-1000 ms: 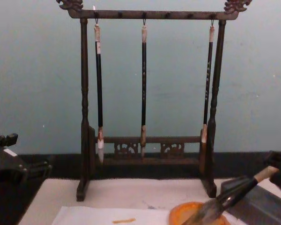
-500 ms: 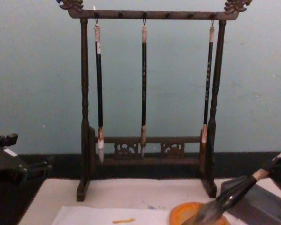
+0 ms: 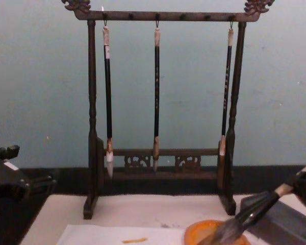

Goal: Pick up the brush from the inkstone, write on the paper, then place the brush back to its original position.

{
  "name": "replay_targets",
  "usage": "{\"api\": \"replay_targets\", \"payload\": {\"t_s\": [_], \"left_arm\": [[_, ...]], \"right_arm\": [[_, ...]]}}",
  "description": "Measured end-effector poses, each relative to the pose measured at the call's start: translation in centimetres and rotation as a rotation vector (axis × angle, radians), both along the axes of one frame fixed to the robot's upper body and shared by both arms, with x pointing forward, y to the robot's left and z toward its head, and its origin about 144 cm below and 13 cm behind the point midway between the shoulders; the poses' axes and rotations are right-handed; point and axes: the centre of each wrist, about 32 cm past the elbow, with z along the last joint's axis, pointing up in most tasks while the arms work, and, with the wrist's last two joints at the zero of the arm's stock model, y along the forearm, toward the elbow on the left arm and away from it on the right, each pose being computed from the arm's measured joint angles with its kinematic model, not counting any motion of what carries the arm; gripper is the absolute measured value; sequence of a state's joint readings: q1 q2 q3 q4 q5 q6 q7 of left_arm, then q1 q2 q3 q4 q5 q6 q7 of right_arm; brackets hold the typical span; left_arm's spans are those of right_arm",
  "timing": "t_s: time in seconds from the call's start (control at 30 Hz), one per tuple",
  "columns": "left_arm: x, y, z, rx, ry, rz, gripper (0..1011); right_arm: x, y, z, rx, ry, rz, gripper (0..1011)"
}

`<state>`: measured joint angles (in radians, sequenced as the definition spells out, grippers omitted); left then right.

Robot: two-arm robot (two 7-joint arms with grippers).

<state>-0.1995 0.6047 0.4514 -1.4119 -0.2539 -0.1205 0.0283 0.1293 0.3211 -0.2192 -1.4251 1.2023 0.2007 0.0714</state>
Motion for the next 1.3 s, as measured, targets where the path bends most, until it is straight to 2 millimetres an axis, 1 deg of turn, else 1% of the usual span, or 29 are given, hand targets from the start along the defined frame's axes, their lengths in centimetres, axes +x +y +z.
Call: {"api": "replay_targets", "payload": {"t_s": [0.27,0.53,0.7,0.9,1.07,1.3], "left_arm": [[0.0,0.0,0.0,0.0,0.0,0.0,1010],[0.0,0.0,0.0,0.0,0.0,0.0,1010],[0.0,0.0,0.0,0.0,0.0,0.0,1010],[0.0,0.0,0.0,0.0,0.0,0.0,1010],[0.0,0.0,0.0,0.0,0.0,0.0,1010],[0.0,0.0,0.0,0.0,0.0,0.0,1010]], "right_arm": [[0.2,0.1,0.1,-0.002,-0.024,0.013,161],[0.8,0.6,0.9,-0.051,-0.114,0.057,161],[1.5,-0.2,1.6,-0.132,-0.192,0.089,161],[1.9,-0.4,2.4,-0.227,-0.269,0.13,161],[2.1,0.2,3.5,-0.326,-0.363,0.189,161],[2.3,1.0,4.3,-0.418,-0.444,0.254,161]]}}
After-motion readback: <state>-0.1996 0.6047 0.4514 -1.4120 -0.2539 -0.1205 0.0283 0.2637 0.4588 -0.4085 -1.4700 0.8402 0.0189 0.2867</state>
